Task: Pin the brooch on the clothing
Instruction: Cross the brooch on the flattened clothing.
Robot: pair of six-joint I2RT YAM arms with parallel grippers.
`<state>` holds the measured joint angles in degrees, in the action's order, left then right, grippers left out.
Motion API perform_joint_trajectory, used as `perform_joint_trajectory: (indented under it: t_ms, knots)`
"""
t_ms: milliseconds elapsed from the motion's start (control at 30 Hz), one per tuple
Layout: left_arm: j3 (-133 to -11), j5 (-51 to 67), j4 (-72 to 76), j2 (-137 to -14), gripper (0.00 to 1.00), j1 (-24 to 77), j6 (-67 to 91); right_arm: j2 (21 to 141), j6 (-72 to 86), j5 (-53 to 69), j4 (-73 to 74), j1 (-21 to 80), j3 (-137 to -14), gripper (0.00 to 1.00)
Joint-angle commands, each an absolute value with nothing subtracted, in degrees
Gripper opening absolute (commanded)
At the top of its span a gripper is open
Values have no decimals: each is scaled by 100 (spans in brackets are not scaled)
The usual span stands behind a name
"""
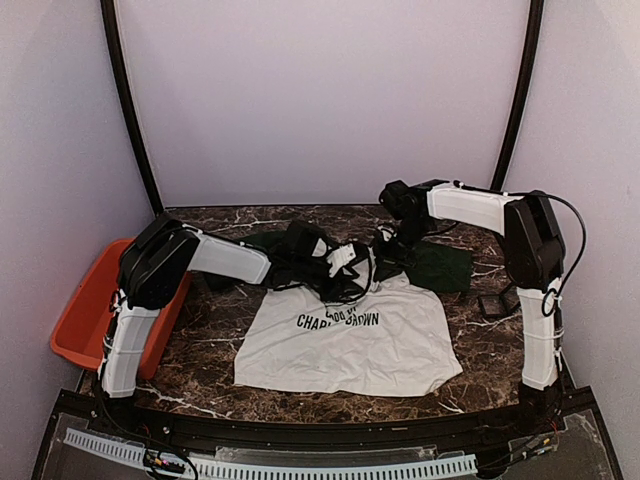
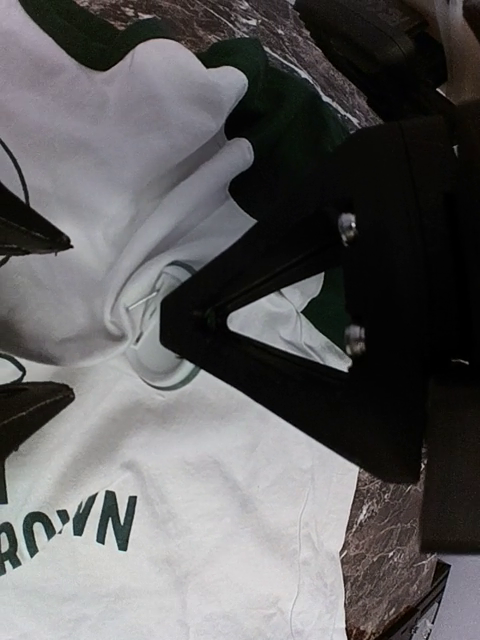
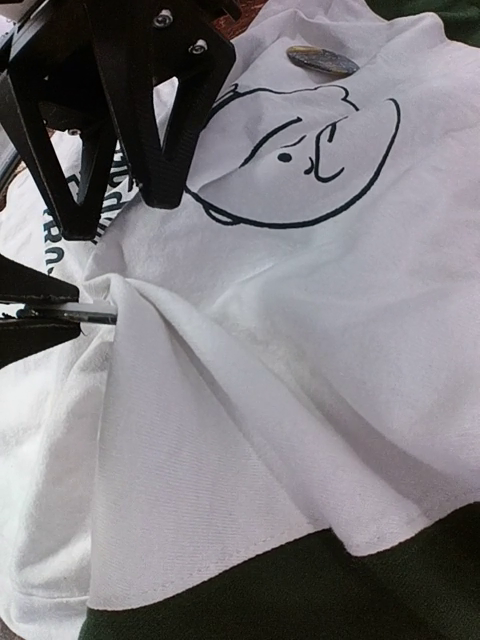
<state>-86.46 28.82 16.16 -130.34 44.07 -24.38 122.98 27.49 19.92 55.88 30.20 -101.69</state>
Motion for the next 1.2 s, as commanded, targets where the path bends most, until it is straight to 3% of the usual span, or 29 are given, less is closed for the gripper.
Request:
perform_joint_trajectory:
  t_ms: [0, 400, 767, 933, 1167]
  knots:
    - [-8583, 2798, 1465, -12712, 43, 4410, -2507, 12143, 2752, 1964, 5695, 3094, -10318, 0]
    - [-8911, 2754, 1074, -12872, 51, 4537, -2793, 12152, 2786, 2012, 5712, 3101, -10397, 0]
    - [-9375, 2347, 673, -13220, 40, 4623, -3009, 12133, 2787, 1961, 5730, 3103, -10378, 0]
    - [-9392, 2666, 440, -13206, 44, 4623, -3061, 12148, 2786, 1981, 5739, 3102, -10413, 0]
    - [-9398, 2190, 314, -13205, 48, 4629, -3113, 12147, 2786, 1978, 5750, 3098, -10443, 0]
